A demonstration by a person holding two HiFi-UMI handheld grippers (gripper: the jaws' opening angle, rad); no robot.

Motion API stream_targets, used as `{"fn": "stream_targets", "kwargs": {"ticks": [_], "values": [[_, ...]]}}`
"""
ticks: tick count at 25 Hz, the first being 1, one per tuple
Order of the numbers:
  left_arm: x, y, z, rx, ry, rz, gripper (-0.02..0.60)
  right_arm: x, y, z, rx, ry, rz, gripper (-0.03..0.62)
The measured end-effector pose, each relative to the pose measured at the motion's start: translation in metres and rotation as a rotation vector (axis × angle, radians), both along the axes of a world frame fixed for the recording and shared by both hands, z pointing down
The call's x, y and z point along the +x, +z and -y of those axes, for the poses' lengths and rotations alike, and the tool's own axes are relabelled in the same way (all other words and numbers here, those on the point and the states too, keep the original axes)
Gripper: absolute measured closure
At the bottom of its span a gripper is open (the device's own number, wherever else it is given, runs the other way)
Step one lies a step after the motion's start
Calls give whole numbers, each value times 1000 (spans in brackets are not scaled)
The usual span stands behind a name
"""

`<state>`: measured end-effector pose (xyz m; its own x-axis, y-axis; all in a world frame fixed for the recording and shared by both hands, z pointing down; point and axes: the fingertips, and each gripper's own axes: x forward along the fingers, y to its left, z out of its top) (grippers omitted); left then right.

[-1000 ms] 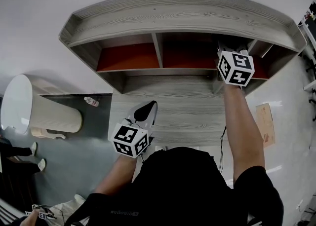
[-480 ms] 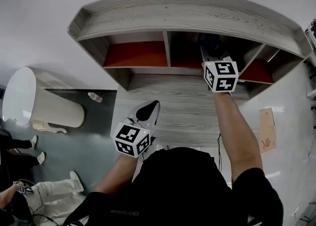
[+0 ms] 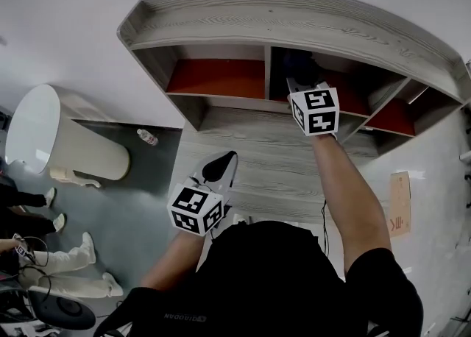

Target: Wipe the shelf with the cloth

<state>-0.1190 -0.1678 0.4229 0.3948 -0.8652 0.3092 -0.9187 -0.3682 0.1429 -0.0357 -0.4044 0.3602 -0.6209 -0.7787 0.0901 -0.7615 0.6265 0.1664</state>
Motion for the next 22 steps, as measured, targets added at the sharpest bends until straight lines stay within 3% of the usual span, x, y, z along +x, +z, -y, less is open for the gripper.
{"fn": "stream_targets", "kwargs": {"ticks": [10,22], "values": [[-17,3,-4,-8,-46,-5,574,-29,4,4,-4,-35,-28,499],[-10,3,3,-8,-29,-9,574,-12,15,13,-29,3,-57,499]]}}
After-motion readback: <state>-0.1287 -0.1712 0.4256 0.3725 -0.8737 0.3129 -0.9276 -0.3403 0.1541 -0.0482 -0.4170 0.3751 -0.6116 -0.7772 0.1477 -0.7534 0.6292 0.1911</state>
